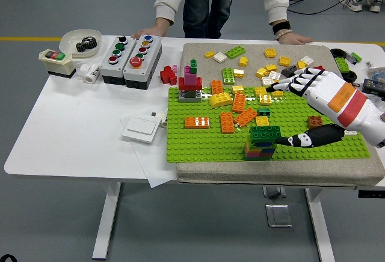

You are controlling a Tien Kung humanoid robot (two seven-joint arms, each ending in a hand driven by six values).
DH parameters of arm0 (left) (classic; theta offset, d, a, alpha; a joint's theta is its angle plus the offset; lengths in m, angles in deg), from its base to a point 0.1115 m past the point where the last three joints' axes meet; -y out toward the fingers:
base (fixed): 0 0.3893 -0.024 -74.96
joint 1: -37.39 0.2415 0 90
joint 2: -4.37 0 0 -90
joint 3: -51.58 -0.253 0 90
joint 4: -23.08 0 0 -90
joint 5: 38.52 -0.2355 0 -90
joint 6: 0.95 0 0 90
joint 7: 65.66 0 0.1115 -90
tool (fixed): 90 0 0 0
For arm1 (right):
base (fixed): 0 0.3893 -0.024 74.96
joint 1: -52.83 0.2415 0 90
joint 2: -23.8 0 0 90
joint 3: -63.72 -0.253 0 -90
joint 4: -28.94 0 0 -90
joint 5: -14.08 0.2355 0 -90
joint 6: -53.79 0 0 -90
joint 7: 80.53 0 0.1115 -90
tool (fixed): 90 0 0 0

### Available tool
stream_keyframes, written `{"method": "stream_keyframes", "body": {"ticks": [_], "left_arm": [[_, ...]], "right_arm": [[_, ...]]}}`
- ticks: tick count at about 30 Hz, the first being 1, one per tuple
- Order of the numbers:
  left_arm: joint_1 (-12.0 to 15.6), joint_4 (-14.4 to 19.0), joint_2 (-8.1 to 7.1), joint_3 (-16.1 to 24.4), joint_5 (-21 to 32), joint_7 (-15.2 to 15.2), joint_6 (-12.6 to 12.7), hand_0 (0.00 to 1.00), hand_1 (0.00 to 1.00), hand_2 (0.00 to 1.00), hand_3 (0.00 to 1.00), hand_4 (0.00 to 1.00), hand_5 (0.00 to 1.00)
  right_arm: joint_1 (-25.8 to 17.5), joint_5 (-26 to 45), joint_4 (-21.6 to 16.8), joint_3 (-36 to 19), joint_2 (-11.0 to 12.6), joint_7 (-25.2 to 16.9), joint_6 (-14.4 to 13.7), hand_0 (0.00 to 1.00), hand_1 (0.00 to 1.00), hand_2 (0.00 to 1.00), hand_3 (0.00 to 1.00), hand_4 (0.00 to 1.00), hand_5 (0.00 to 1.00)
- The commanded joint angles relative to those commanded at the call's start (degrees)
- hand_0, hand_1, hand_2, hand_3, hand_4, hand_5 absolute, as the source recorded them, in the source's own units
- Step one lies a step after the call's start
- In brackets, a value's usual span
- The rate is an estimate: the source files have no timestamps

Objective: Pick up the brick,pile it on top of brick,press brick,pick up the brick,pile it on top of brick,press brick

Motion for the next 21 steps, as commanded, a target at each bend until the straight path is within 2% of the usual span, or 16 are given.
{"method": "stream_keyframes", "body": {"ticks": [9,21], "left_arm": [[0.3,-0.1,-0.05,0.6,-1.0,-0.2,-0.3,0.667,0.724,0.732,0.587,0.669,0.662],[0.1,-0.1,-0.04,0.1,-0.2,0.0,-0.1,0.667,0.725,0.732,0.586,0.668,0.66]], "right_arm": [[-2.3,-2.0,-2.3,0.7,-0.3,0.0,0.3,0.763,0.704,0.745,0.688,0.979,0.843],[-2.5,-6.3,-1.1,3.9,-1.2,1.0,0.7,0.761,0.698,0.737,0.668,0.967,0.833]]}}
